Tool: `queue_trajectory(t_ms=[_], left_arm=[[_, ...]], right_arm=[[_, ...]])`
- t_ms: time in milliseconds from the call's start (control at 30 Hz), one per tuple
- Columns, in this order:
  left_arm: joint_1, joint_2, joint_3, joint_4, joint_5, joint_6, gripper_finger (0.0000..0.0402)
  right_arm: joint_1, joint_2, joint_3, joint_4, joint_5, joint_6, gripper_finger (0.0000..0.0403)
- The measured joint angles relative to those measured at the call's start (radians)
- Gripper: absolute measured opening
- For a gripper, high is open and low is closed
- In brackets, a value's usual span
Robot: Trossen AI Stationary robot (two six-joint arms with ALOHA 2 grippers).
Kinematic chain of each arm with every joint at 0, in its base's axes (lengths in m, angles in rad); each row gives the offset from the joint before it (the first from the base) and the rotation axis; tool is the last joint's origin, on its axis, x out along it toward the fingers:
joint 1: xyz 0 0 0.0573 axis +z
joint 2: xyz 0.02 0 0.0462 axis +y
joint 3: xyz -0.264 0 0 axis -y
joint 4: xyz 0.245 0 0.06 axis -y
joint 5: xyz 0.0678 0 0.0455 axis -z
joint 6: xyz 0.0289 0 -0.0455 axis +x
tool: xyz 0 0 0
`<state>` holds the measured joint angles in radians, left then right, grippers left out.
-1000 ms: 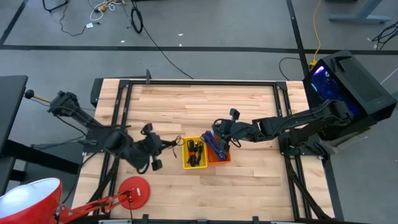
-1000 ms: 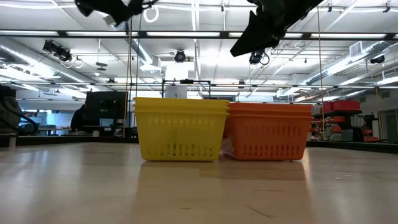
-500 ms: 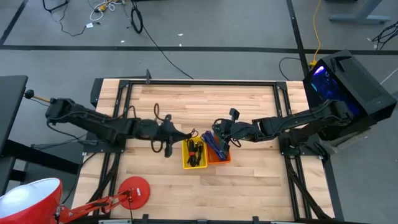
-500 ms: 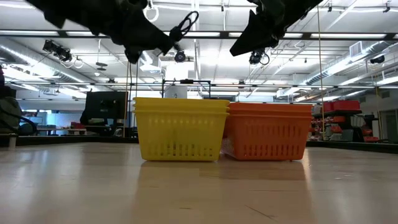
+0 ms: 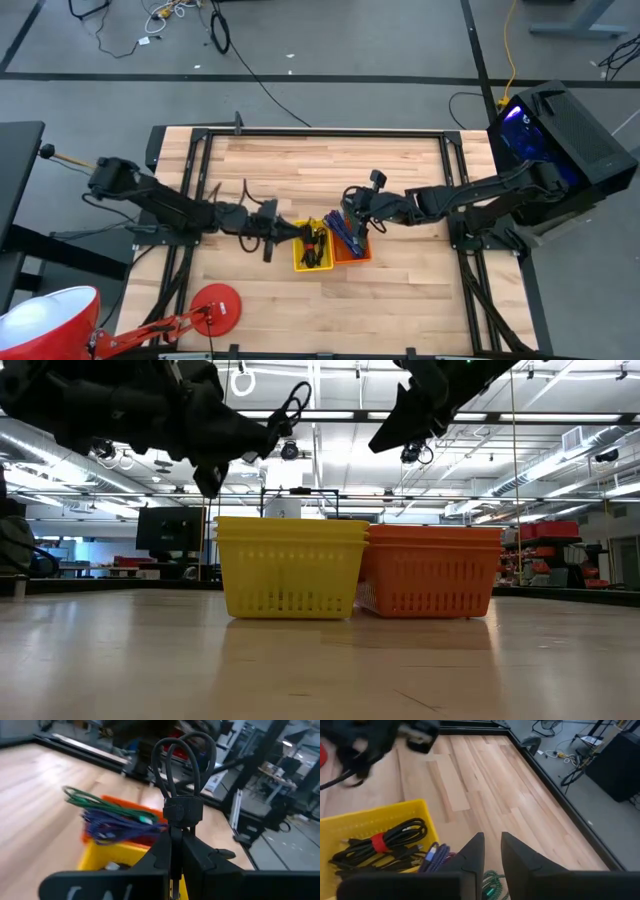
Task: Pick & Place USB Port
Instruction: Put the black charger cable into the yellow bin
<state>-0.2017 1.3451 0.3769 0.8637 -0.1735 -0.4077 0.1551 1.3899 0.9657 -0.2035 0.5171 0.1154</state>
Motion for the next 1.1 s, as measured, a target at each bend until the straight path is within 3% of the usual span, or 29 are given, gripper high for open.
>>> queue_trajectory(t_ms=[267,900,1100], left_arm=[[-0.025,0.177,0.054,0.084,-0.003,0.027,0.0021],[0.015,0.272,0.057,0.141,-0.006,-0.003,0.0021],[0.009,0.273,0.057,0.165,-0.007,-0.06,0.0072]], right_arm=[[-0.007,0.0,0.0,-0.001,-0.012,0.005,0.0065],[-0.007,0.0,0.0,-0.002,-0.02,0.006,0.0065],[-0.007,0.0,0.0,-0.003,-0.02,0.006,0.0065]])
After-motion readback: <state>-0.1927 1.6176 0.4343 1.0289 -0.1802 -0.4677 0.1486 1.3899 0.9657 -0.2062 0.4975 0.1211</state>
